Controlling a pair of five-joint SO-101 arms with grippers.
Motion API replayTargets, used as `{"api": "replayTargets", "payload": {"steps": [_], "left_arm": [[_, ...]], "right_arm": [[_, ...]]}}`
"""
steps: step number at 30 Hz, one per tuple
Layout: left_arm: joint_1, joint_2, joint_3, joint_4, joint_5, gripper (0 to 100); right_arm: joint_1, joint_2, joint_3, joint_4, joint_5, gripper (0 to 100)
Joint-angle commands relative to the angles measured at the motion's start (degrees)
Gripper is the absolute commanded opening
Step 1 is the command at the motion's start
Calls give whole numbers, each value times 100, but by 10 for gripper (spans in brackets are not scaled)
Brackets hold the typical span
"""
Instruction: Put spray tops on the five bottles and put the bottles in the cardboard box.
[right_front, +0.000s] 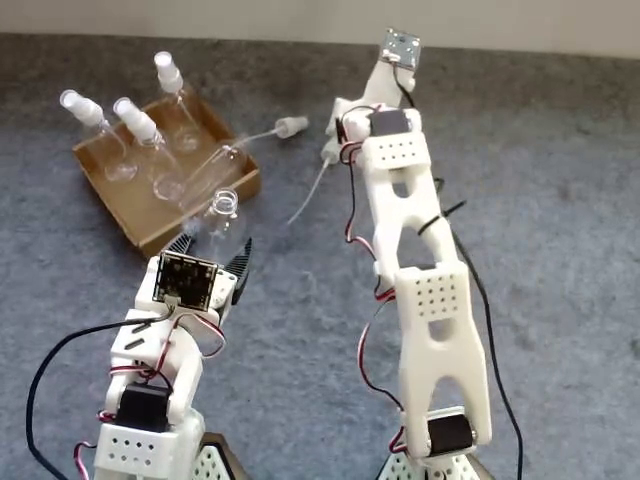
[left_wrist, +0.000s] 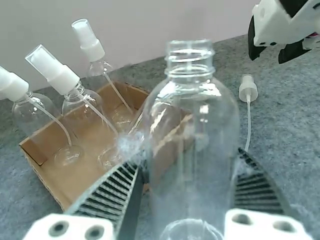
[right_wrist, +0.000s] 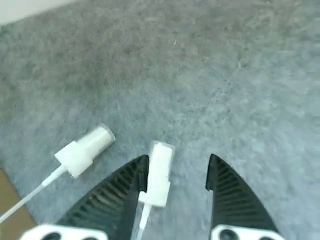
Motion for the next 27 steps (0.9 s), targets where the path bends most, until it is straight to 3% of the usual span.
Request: {"api": "replayTargets", "payload": {"steps": [1, 16, 27], "left_arm": [[-31, -31, 119, -88, 62, 119], [-31, -13, 119, -88, 62, 119], [-22, -13, 119, -79, 62, 119]], "right_arm": [[-171, 470, -1235, -145, -70, 180], [-180, 2237, -3380, -365, -62, 180], [-171, 2800, -3477, -409, -62, 180]]}}
